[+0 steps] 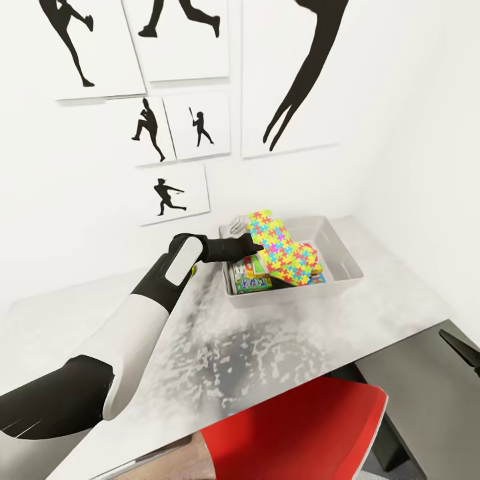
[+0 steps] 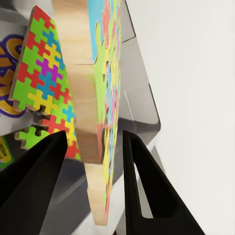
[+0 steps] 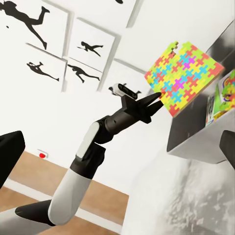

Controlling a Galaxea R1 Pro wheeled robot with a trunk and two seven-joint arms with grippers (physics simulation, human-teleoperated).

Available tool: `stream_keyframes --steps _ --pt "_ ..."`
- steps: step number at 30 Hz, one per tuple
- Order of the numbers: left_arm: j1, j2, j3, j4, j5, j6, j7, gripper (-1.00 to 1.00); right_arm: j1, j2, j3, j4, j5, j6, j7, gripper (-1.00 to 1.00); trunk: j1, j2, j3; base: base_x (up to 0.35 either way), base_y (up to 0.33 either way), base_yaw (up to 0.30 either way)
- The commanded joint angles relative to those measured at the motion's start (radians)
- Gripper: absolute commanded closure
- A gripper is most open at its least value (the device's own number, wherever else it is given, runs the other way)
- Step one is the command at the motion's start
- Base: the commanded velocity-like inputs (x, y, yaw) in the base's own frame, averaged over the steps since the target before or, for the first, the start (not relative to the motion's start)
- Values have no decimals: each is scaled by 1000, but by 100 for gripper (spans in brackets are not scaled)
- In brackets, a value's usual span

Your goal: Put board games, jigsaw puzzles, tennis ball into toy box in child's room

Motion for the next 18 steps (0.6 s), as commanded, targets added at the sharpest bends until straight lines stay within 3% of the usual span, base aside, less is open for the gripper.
stream_keyframes --steps 1,18 --pt "-1 0 1 0 -5 3 -6 100 -1 0 0 0 0 5 2 -100 0 -2 -3 0 0 0" --pt "-1 0 1 5 -5 -15 -6 100 -1 2 -2 2 0 5 6 -100 0 -2 -24 0 0 0"
